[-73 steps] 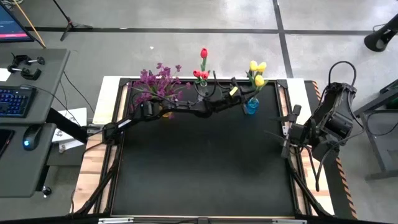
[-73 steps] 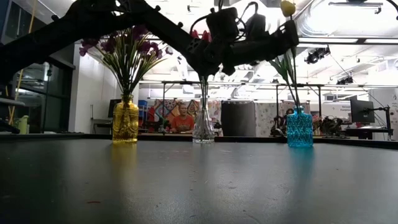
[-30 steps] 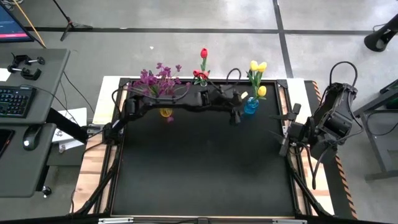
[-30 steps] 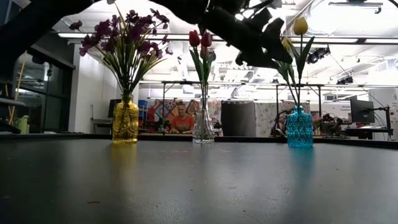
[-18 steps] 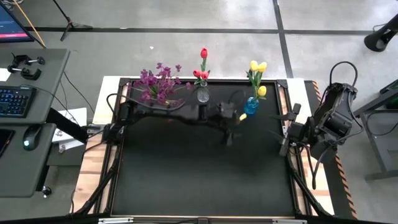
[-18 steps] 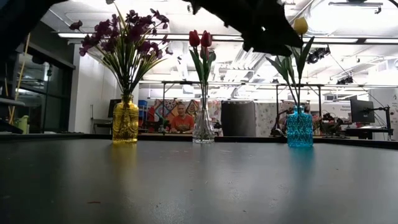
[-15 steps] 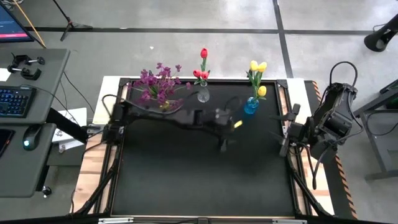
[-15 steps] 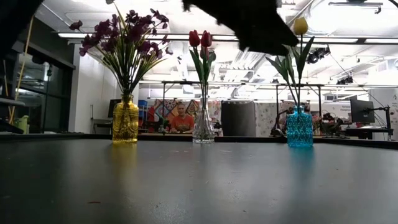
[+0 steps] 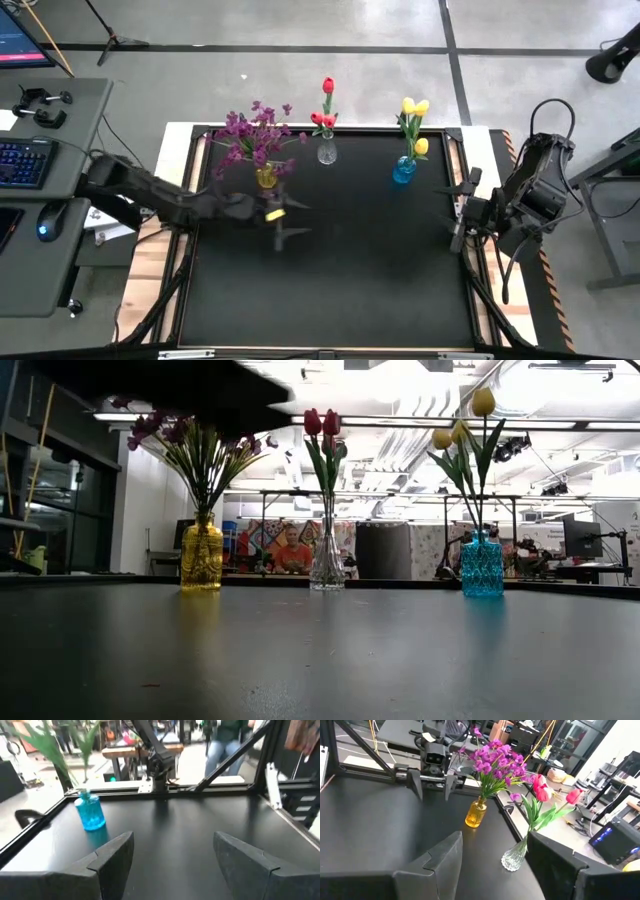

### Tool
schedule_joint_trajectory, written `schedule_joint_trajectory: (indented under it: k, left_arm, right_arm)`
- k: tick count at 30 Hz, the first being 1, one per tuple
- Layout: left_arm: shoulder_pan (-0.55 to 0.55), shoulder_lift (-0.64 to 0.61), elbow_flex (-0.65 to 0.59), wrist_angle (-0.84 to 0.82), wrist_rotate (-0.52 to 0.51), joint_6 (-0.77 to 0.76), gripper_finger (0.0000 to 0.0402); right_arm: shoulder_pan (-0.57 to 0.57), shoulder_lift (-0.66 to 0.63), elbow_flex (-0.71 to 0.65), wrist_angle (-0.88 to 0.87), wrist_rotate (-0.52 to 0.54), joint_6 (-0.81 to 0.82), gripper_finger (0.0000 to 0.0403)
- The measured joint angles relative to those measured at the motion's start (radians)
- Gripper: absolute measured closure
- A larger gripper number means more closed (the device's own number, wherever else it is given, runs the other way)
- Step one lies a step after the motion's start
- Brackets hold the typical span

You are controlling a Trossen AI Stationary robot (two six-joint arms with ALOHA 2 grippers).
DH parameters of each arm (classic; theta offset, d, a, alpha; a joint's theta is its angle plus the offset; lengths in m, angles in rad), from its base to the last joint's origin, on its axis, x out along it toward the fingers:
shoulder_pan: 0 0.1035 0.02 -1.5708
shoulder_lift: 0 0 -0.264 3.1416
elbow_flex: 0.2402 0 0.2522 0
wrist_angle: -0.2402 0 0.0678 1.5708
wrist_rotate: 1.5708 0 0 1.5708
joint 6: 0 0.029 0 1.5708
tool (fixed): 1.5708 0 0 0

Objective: Sort flowers into vase by color
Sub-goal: Return to Home Position

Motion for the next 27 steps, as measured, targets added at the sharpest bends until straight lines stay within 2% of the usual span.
schedule_joint_trajectory:
  k: [6, 11, 16, 21, 24, 27]
  left_arm:
    - [-0.025, -0.215, -0.319, 0.182, -0.031, -0.066, 0.0140]
    - [-0.025, -0.340, -0.481, 0.269, -0.065, -0.083, 0.0140]
    - [-0.023, -0.434, -0.572, 0.272, -0.078, -0.072, 0.0140]
    - [-0.022, -0.484, -0.583, 0.191, -0.102, -0.082, 0.0140]
    - [-0.022, -0.495, -0.583, 0.186, -0.102, -0.082, 0.0140]
    - [-0.022, -0.501, -0.583, 0.187, -0.102, -0.083, 0.0140]
  right_arm:
    - [0.000, 0.000, 0.000, -0.009, -0.023, 0.045, 0.0190]
    - [0.000, 0.000, 0.000, -0.015, -0.025, 0.053, 0.0190]
    - [0.000, -0.001, 0.000, -0.110, -0.059, 0.163, 0.0190]
    - [0.000, -0.002, -0.041, -0.292, -0.148, 0.473, 0.0190]
    - [0.004, -0.002, -0.131, -0.290, -0.225, 0.621, 0.0190]
    - [0.018, -0.002, -0.263, -0.167, -0.307, 0.717, 0.0190]
